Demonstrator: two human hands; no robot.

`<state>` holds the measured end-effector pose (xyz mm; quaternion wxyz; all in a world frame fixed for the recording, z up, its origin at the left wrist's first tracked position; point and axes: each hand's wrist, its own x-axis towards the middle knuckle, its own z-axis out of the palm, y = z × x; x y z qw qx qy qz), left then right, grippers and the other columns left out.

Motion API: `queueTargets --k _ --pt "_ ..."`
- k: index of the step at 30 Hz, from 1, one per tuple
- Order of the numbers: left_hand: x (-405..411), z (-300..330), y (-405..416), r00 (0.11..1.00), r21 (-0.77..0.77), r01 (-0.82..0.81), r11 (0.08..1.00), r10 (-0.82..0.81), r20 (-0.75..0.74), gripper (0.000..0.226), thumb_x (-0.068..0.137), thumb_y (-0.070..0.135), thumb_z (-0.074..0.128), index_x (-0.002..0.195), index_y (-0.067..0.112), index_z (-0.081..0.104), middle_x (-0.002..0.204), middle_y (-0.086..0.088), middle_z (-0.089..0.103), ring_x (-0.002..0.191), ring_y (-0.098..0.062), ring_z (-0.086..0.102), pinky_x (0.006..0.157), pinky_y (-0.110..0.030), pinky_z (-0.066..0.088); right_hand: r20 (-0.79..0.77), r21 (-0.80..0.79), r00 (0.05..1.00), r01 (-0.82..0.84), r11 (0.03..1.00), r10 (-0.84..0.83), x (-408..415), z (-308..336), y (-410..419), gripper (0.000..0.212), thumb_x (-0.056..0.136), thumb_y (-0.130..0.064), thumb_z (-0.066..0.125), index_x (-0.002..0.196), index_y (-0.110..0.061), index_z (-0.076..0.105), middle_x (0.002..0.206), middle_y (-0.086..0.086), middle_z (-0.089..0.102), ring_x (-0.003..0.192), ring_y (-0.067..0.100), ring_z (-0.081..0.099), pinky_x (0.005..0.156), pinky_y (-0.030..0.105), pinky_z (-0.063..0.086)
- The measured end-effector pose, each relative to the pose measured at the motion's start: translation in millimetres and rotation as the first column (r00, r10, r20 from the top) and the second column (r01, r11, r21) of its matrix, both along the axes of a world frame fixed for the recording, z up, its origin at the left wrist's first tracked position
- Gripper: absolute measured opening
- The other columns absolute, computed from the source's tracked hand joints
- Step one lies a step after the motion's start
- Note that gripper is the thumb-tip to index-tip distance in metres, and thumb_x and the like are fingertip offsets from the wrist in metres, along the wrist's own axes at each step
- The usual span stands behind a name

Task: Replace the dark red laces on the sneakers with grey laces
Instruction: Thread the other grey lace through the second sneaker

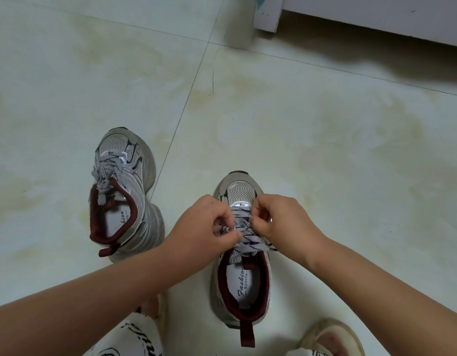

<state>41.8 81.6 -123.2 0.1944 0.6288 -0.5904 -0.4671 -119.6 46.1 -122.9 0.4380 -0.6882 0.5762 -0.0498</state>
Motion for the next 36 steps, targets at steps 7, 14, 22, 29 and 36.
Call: queueTargets --k 7,14,22,29,36 --pt "-3 7 -10 0.959 -0.003 0.148 0.989 -0.143 0.243 0.006 0.080 0.030 0.067 0.075 0.027 0.066 0.081 0.016 0.041 0.072 -0.003 0.046 0.067 -0.018 0.040 0.328 0.269 0.888 0.239 0.933 -0.322 -5 -6 -1 0.021 0.084 0.001 0.055 0.067 -0.011 0.055 0.063 -0.001 0.053 0.063 0.014 0.047 0.068 0.038 0.049" --pt "0 11 -22 0.946 0.141 0.168 0.976 -0.200 0.256 0.026 0.087 0.019 0.060 0.062 0.023 0.056 0.061 0.014 0.052 0.060 -0.001 0.048 0.057 -0.018 0.037 0.265 0.321 0.907 0.236 0.917 -0.327 -4 -9 3 0.009 0.083 -0.013 0.065 0.075 -0.012 0.061 0.068 0.000 0.058 0.064 0.012 0.050 0.067 0.027 0.044" --pt "13 16 -9 0.993 0.169 0.113 0.979 -0.109 -0.035 0.024 0.084 0.013 0.065 0.063 0.024 0.059 0.065 0.011 0.060 0.066 -0.002 0.054 0.060 -0.011 0.041 0.197 0.234 0.942 0.225 0.946 -0.272 0 -1 4 0.022 0.082 -0.016 0.065 0.062 -0.015 0.055 0.059 -0.005 0.055 0.057 0.008 0.048 0.062 0.022 0.043" --pt "18 9 1 0.931 0.229 -0.213 0.950 0.269 -0.248 0.019 0.088 0.011 0.057 0.072 0.016 0.066 0.079 0.000 0.067 0.073 -0.005 0.063 0.070 -0.017 0.054 -0.139 0.034 0.990 0.020 0.999 -0.015 18 11 7 0.013 0.085 -0.023 0.059 0.073 -0.019 0.056 0.079 -0.001 0.062 0.074 0.017 0.054 0.064 0.024 0.039" --pt "13 10 -24 0.966 0.154 0.159 0.975 -0.186 0.178 0.015 0.081 0.022 0.069 0.067 0.021 0.061 0.073 0.004 0.059 0.067 -0.009 0.055 0.065 -0.018 0.042 0.121 0.250 0.989 0.057 0.967 -0.089 9 2 5 0.032 0.087 -0.001 0.047 0.063 -0.021 0.044 0.059 -0.009 0.044 0.058 0.012 0.040 0.060 0.027 0.038"
